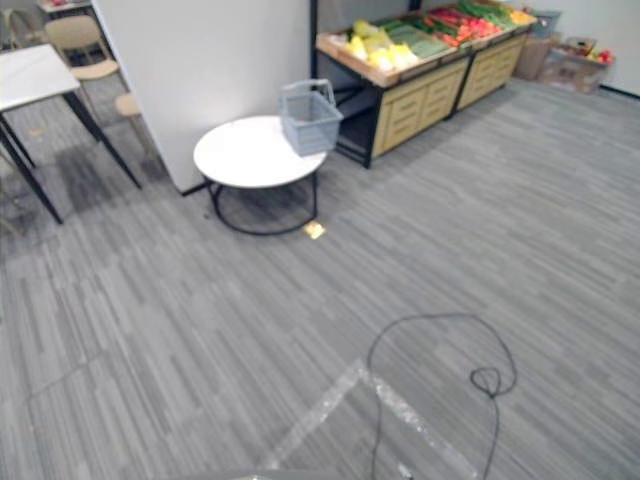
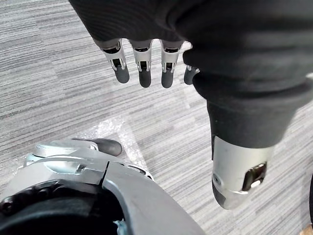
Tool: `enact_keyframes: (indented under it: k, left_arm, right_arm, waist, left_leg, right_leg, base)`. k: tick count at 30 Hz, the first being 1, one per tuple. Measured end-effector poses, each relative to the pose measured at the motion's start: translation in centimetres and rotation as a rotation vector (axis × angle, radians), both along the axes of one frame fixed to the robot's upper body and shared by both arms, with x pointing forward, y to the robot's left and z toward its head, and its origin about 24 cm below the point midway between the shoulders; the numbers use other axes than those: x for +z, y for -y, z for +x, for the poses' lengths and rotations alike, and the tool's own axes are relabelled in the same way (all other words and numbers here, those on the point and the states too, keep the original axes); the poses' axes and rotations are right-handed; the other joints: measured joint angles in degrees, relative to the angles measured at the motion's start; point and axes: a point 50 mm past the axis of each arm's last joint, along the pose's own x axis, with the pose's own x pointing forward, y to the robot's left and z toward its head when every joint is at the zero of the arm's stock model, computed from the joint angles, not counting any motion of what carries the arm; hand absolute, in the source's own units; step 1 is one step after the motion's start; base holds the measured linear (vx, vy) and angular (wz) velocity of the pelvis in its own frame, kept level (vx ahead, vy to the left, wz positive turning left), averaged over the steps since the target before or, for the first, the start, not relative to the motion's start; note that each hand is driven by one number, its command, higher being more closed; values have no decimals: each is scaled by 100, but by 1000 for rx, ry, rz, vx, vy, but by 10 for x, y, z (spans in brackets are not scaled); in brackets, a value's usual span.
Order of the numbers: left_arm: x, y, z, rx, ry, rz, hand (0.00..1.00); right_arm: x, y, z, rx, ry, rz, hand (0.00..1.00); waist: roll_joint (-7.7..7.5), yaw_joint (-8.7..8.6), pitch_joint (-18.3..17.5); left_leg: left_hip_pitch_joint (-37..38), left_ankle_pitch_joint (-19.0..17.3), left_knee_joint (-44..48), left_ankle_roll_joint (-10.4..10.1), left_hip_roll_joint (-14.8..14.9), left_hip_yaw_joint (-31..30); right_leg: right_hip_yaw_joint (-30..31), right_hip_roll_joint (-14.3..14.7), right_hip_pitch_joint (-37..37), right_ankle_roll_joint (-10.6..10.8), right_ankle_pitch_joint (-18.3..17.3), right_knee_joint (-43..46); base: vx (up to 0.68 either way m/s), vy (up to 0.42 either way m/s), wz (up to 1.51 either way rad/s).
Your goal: Pick vegetable in the basket
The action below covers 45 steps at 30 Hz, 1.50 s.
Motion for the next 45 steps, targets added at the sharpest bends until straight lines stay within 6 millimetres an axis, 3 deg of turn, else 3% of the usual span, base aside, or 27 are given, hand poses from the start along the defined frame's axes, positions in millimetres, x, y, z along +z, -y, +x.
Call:
enact_keyframes:
  k: [45]
  left_arm:
    - [0,-2,0,-9,-2,2,0]
  right_arm:
    - [0,-2,2,-13,17,28,0]
  waist:
    - [-80,-1,62]
  left_leg:
    - [84,-17,-16,-25,3,201]
  right_leg:
    - [16,12,95,-8,8,-131]
  base:
    - [-12,-8,0]
